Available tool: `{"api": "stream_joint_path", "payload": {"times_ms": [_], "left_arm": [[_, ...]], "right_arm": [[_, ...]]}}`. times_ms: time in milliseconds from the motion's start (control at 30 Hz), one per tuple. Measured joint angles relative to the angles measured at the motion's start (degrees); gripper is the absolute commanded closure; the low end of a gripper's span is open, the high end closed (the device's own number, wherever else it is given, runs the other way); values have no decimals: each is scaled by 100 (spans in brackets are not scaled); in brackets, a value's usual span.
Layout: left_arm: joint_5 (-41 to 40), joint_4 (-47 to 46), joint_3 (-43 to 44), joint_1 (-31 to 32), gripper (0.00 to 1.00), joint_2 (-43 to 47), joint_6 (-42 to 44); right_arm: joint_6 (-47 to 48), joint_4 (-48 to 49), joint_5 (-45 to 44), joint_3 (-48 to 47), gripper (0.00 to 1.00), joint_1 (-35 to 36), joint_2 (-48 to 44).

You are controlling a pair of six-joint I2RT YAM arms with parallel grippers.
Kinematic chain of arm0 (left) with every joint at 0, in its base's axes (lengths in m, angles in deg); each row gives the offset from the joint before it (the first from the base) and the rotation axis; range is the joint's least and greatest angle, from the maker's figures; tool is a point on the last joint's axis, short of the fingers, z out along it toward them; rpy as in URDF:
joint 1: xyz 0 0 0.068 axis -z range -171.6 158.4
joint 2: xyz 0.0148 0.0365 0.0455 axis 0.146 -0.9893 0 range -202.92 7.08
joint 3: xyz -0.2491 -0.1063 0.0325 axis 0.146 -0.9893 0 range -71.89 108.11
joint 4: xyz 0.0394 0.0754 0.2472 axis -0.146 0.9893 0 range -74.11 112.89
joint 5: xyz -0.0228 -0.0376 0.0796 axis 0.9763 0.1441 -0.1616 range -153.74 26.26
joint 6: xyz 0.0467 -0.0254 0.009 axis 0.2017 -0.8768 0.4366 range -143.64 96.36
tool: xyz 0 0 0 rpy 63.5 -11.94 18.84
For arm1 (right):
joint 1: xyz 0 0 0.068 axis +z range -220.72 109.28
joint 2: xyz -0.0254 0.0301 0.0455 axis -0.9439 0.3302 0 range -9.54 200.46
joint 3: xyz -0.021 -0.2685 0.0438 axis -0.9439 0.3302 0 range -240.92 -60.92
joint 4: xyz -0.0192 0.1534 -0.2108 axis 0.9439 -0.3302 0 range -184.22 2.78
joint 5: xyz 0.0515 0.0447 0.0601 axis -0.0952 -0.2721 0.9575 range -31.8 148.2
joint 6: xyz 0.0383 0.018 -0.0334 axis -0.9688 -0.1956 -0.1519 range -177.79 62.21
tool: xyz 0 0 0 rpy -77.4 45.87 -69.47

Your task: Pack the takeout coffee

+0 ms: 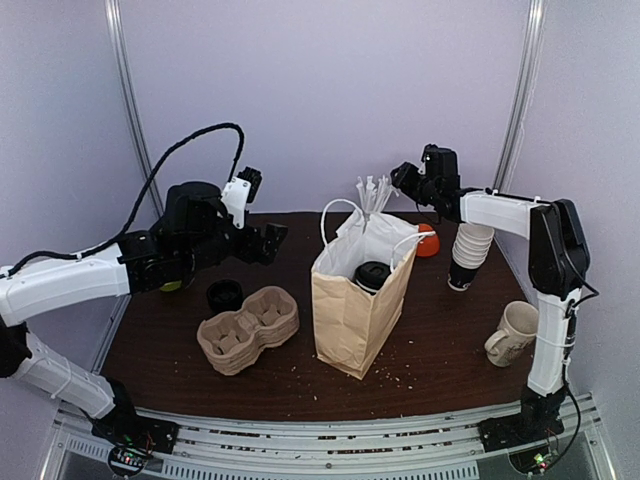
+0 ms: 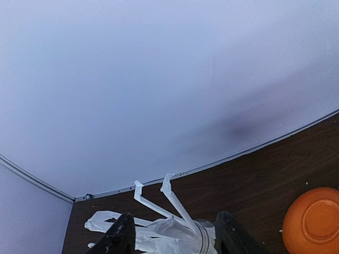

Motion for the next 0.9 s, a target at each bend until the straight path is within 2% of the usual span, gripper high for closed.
{"api": "stream_joint_path", "payload": {"times_ms": [667, 800, 900], "left_arm": [[0, 31, 96, -4, 6, -184, -177], [0, 31, 96, -4, 6, -179, -216], [0, 28, 96, -4, 6, -168, -238]], "right_arm": [[107, -52, 181, -184, 95, 0, 24], [131, -79, 225, -184, 100, 0, 24], [179, -136, 245, -184, 100, 0, 22]]}}
